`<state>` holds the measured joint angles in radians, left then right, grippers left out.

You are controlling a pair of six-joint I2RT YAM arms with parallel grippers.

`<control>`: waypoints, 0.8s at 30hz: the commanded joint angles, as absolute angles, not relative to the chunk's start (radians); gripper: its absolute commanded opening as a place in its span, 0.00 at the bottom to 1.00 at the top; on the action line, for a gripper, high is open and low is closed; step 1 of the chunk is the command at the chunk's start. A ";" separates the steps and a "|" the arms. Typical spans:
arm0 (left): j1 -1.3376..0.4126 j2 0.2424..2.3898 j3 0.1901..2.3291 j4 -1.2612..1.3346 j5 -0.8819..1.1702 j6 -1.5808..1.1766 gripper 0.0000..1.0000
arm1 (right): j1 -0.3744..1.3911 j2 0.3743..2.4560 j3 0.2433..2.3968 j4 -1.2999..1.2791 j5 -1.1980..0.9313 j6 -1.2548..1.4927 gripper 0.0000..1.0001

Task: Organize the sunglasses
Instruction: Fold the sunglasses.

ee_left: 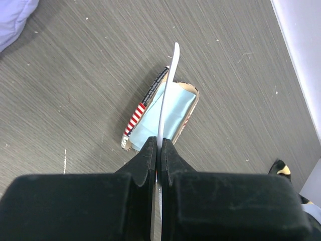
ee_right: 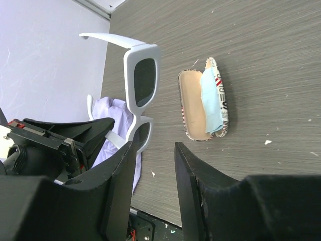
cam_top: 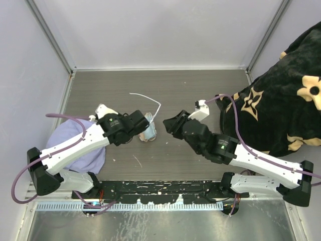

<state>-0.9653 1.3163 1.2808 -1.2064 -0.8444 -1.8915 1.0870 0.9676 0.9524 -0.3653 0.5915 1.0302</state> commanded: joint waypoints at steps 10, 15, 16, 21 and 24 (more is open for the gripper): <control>-0.976 1.190 1.225 -1.246 -0.946 -1.938 0.00 | 1.175 1.202 1.116 -0.211 0.721 1.081 0.45; -0.976 1.190 1.218 -1.247 -0.954 -1.931 0.00 | 1.175 1.255 1.165 -0.206 0.712 1.060 0.47; -0.977 1.189 1.218 -1.247 -0.958 -1.931 0.00 | 1.175 1.260 1.171 -0.204 0.709 1.059 0.48; -0.977 1.180 1.213 -1.228 -0.968 -1.901 0.00 | 1.157 1.292 1.192 -0.208 0.655 1.062 0.49; -0.978 1.173 1.207 -1.217 -0.973 -1.889 0.00 | 1.130 1.312 1.195 -0.213 0.605 1.083 0.49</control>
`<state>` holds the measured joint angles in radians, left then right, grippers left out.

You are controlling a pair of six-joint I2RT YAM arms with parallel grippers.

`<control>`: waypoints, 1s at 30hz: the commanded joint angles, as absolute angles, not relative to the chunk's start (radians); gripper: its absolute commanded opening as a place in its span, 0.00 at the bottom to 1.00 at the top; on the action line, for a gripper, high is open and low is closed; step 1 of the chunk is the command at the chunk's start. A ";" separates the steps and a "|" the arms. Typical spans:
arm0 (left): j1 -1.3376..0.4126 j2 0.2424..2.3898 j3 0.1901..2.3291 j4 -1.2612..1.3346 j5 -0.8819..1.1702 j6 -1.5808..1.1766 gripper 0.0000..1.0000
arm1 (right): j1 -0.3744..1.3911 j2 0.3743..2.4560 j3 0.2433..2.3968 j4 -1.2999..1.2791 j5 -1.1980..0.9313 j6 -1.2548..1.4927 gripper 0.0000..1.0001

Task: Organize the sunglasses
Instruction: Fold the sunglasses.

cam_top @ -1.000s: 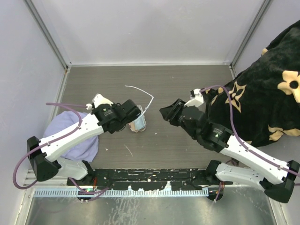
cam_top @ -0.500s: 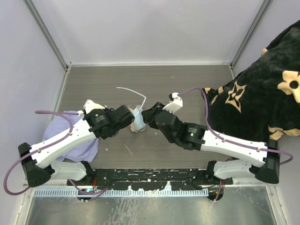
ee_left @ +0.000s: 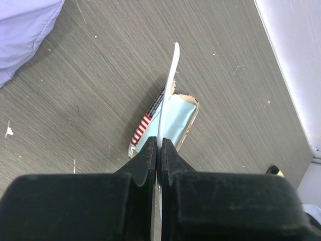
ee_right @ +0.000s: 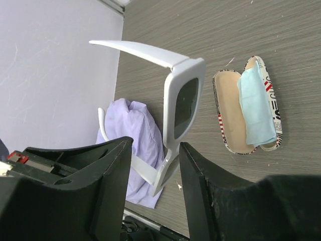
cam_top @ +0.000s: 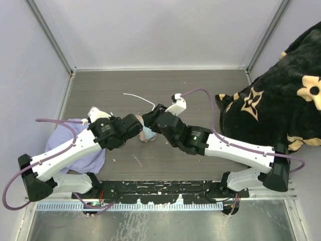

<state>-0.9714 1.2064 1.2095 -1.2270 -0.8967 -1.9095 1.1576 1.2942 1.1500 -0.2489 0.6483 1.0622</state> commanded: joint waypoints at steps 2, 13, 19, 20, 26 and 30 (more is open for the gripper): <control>-0.977 1.164 1.204 -1.215 -0.979 -1.886 0.00 | 1.121 1.317 1.195 -0.212 0.591 1.087 0.49; -0.978 1.170 1.197 -1.184 -0.985 -1.854 0.00 | 1.093 1.365 1.224 -0.210 0.512 1.072 0.47; -0.978 1.196 1.214 -1.189 -0.983 -1.851 0.00 | 1.092 1.380 1.241 -0.219 0.503 1.056 0.46; -0.979 1.200 1.216 -1.194 -0.984 -1.856 0.00 | 1.092 1.379 1.240 -0.219 0.502 1.056 0.46; -0.978 1.214 1.236 -1.225 -1.001 -1.881 0.00 | 1.094 1.379 1.233 -0.231 0.508 1.064 0.45; -0.978 1.220 1.249 -1.248 -1.011 -1.896 0.00 | 1.094 1.386 1.241 -0.252 0.518 1.060 0.45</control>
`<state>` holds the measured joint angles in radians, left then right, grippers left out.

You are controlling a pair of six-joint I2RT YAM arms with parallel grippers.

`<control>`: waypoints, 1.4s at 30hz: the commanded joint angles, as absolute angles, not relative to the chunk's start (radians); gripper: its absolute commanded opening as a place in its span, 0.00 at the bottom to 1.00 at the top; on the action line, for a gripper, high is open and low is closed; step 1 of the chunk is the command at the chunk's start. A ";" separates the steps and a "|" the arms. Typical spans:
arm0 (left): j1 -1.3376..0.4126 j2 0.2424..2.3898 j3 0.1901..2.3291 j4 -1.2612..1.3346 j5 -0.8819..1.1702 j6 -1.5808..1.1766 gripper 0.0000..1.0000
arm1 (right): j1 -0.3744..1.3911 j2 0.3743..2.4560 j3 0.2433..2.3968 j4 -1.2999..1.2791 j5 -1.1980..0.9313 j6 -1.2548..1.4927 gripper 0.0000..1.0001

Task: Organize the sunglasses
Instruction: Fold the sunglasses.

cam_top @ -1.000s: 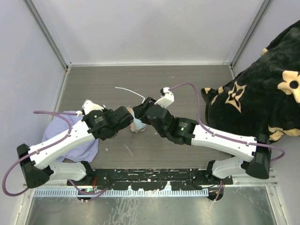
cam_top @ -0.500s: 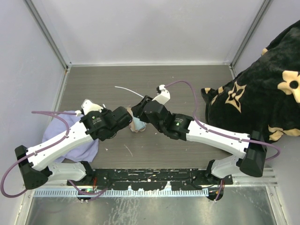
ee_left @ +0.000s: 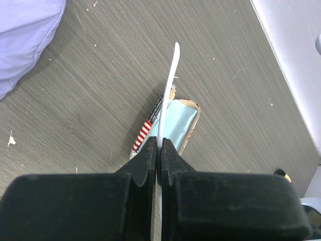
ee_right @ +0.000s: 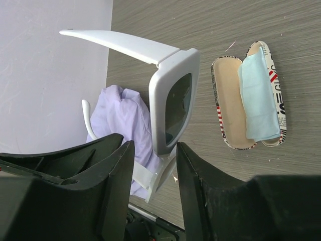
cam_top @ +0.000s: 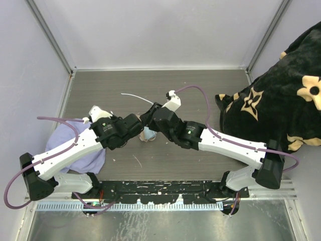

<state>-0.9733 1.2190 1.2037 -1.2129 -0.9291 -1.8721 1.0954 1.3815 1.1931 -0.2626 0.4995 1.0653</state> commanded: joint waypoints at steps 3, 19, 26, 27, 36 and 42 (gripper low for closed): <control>-0.977 1.221 1.253 -1.246 -1.015 -1.895 0.00 | 1.094 1.393 1.245 -0.259 0.516 1.059 0.45; -0.978 1.229 1.256 -1.251 -1.017 -1.896 0.00 | 1.098 1.397 1.249 -0.264 0.528 1.047 0.33; -0.978 1.219 1.247 -1.241 -1.020 -1.889 0.00 | 1.098 1.401 1.252 -0.264 0.535 1.040 0.20; -0.978 1.217 1.245 -1.237 -1.020 -1.883 0.00 | 1.098 1.402 1.252 -0.264 0.535 1.039 0.18; -0.978 1.147 1.209 -1.144 -1.002 -1.773 0.18 | 1.097 1.398 1.250 -0.265 0.556 1.027 0.00; -0.978 1.060 1.142 -1.038 -0.978 -1.684 0.43 | 1.090 1.386 1.258 -0.268 0.583 1.015 0.00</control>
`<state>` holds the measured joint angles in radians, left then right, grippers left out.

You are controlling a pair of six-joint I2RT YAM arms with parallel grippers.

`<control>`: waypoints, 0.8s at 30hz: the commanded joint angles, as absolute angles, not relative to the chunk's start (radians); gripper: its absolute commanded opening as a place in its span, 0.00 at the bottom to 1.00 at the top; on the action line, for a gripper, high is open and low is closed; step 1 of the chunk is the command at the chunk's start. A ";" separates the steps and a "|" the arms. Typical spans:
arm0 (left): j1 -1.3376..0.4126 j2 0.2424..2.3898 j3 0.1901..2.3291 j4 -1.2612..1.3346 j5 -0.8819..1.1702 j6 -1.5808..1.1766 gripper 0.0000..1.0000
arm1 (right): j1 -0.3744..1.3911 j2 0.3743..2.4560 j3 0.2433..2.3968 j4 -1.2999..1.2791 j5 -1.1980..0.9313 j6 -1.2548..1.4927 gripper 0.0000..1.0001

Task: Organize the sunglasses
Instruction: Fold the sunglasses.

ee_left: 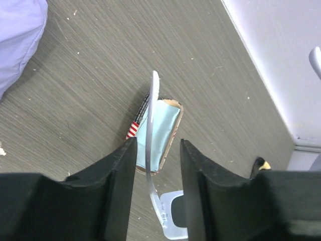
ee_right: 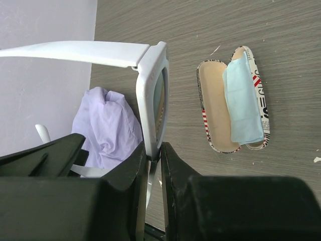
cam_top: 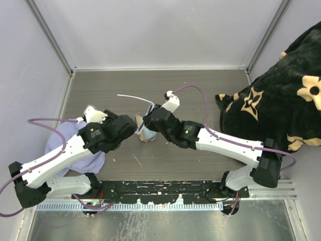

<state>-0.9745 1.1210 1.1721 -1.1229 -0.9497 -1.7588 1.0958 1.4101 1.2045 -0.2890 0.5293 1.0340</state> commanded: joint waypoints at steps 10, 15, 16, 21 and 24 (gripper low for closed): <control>-0.978 0.914 1.131 -0.968 -0.914 -1.475 0.81 | 1.055 1.363 1.257 -0.322 0.608 0.926 0.00; -0.978 0.815 1.125 -0.923 -0.874 -1.266 0.83 | 1.019 1.258 1.171 -0.400 0.594 0.829 0.00; -0.977 0.796 1.119 -0.907 -0.856 -1.204 0.83 | 1.010 1.229 1.151 -0.426 0.594 0.817 0.00; -0.978 0.705 1.066 -0.856 -0.698 -0.926 0.85 | 0.946 1.040 1.033 -0.532 0.594 0.811 0.00; -0.978 0.656 1.019 -0.848 -0.620 -0.851 0.85 | 0.920 0.938 0.992 -0.601 0.620 0.822 0.00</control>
<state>-0.9745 0.7025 1.0672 -0.9123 -0.7486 -1.0721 0.9489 1.0618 1.0267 -0.5110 0.5682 0.8356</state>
